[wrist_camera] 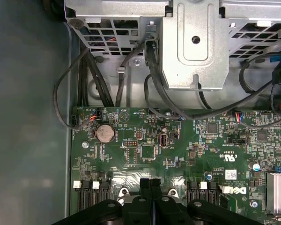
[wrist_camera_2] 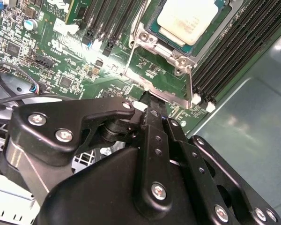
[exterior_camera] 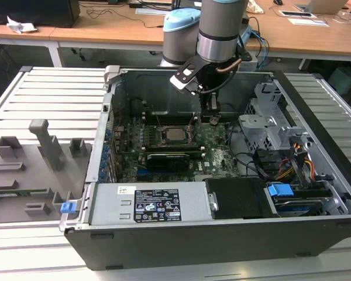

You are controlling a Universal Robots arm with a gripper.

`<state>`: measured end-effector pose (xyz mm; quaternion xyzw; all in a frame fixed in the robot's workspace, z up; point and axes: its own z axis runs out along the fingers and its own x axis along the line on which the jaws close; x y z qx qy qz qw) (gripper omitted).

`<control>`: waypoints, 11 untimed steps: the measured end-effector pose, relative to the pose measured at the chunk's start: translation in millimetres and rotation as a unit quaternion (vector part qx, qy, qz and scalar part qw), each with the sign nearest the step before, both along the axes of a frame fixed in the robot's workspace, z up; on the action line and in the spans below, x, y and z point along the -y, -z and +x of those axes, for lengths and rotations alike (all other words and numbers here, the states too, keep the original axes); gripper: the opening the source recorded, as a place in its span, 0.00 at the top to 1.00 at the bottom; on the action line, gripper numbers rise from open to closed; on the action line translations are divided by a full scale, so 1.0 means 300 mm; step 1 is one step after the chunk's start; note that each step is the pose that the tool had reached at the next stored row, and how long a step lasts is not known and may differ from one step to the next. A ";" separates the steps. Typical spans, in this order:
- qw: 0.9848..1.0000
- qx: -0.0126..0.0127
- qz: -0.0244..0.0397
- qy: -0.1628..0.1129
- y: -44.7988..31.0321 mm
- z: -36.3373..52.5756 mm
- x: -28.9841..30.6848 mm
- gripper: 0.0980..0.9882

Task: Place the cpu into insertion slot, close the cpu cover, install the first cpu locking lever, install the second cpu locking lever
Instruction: 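Close the cpu cover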

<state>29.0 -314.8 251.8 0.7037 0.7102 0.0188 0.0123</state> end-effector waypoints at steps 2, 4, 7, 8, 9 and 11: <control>1.000 0.000 0.000 0.000 0.000 -0.001 0.000 0.99; 1.000 0.000 0.000 0.000 0.000 -0.003 0.000 0.99; 1.000 0.000 0.000 0.000 0.000 -0.005 0.000 0.99; 1.000 0.000 0.000 0.000 0.000 -0.006 0.000 0.99; 1.000 0.000 0.000 0.000 0.000 -0.006 0.000 0.99; 1.000 0.000 0.000 0.000 0.000 -0.008 0.000 0.99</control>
